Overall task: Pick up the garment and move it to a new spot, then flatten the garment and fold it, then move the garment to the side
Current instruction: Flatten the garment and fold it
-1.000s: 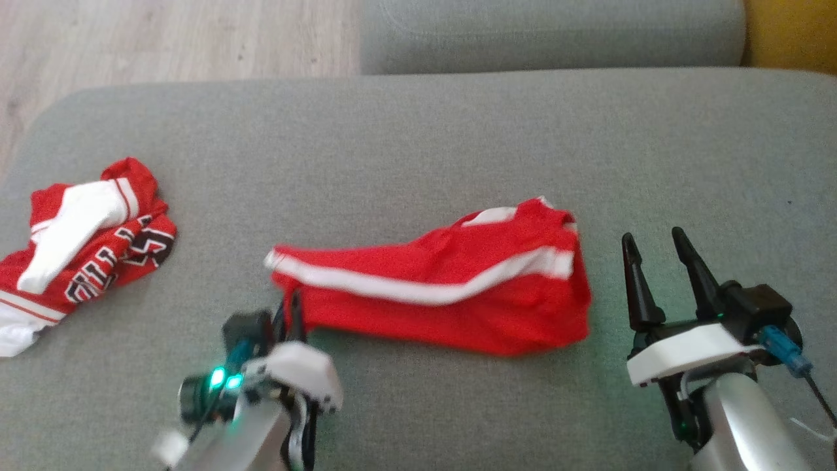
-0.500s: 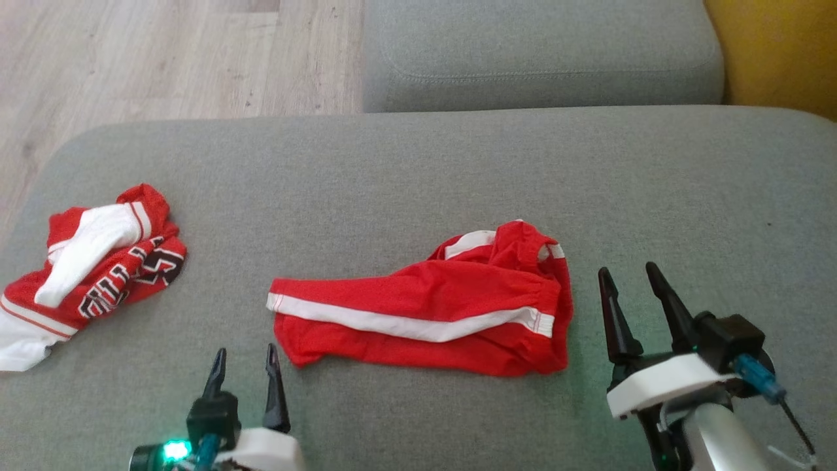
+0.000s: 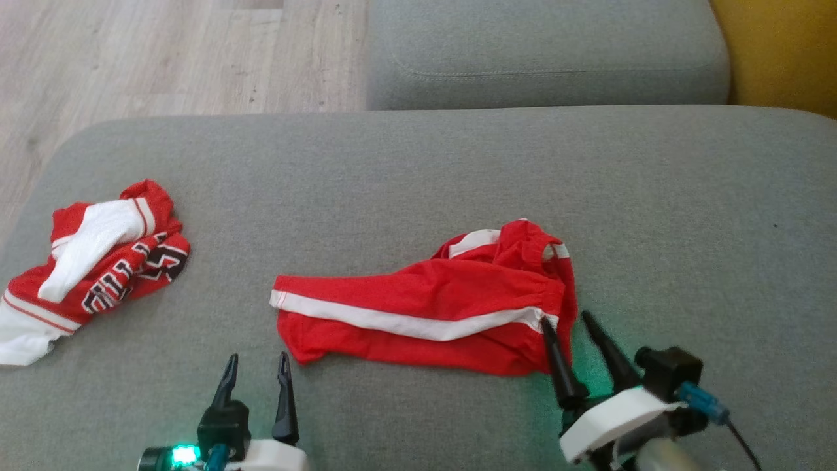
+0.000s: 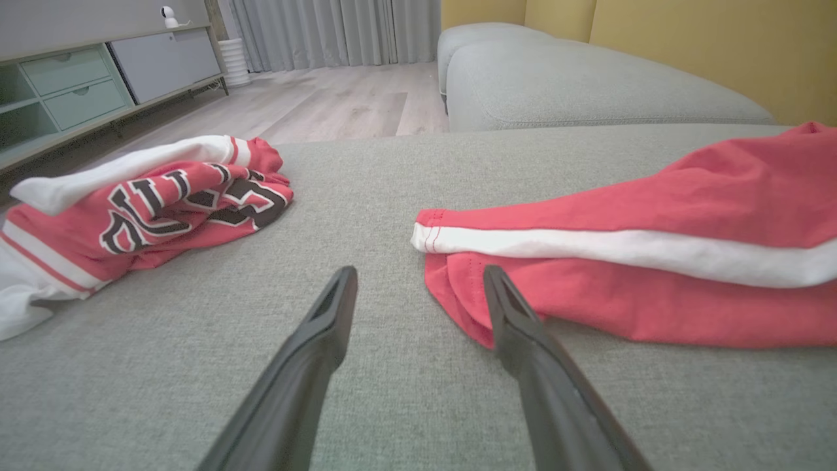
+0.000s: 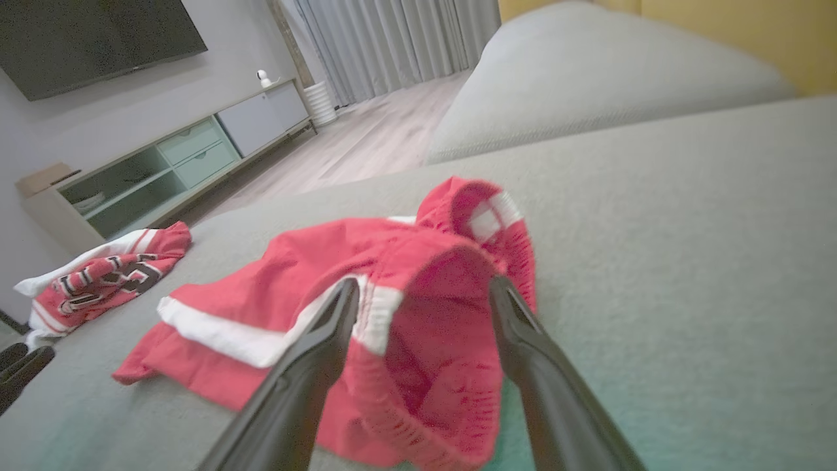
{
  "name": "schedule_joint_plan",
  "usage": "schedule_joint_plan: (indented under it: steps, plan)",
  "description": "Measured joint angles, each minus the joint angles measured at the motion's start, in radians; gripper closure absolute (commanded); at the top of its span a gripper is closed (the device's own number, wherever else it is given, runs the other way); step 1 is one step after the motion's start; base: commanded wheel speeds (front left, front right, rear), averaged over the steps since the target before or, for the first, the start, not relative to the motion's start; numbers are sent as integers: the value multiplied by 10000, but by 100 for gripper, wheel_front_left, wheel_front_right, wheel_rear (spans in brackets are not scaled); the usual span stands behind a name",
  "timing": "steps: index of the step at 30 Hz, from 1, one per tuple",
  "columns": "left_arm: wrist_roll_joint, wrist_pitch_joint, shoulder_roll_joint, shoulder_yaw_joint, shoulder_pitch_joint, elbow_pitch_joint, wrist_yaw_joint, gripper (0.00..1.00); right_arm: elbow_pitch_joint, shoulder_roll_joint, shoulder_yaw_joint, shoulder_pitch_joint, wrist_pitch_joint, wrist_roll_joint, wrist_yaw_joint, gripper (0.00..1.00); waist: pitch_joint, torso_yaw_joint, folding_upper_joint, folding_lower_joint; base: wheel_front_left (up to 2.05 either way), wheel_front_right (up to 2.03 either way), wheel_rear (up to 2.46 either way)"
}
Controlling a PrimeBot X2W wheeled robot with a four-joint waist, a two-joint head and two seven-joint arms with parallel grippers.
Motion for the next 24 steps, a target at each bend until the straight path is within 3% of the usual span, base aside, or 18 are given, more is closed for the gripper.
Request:
schedule_joint_plan:
  steps: [5,14,15,16,17,18,19,24]
  plan:
    - [153,0,-117,36,-4,144,-188,0,470,-21,746,-67,0,1057,0,0,80,212,0,0,0,0,0]
    - [293,0,-203,282,-3,222,-366,0,575,-278,1089,-468,0,1651,0,1,205,396,0,0,0,0,0]
    - [293,0,-209,309,-3,244,-374,0,602,-305,1175,-467,0,1680,0,16,210,400,0,0,0,0,0]
    - [293,0,-211,318,-3,253,-376,0,621,-328,1254,-464,0,1741,0,51,213,402,0,0,0,0,0]
    - [293,0,-215,320,-3,253,-382,0,627,-355,1294,-464,0,1772,0,64,215,401,0,0,0,0,0]
    - [293,0,-217,322,-3,253,-441,0,627,-382,1308,-466,0,1824,0,90,219,397,0,0,0,0,0]
    - [293,0,-217,322,-3,253,-441,0,627,-382,1308,-466,0,1824,0,100,219,397,0,0,0,0,0]
    - [178,0,-221,337,-4,222,-619,0,426,-591,1189,-462,0,2013,0,100,232,317,0,0,0,0,0]
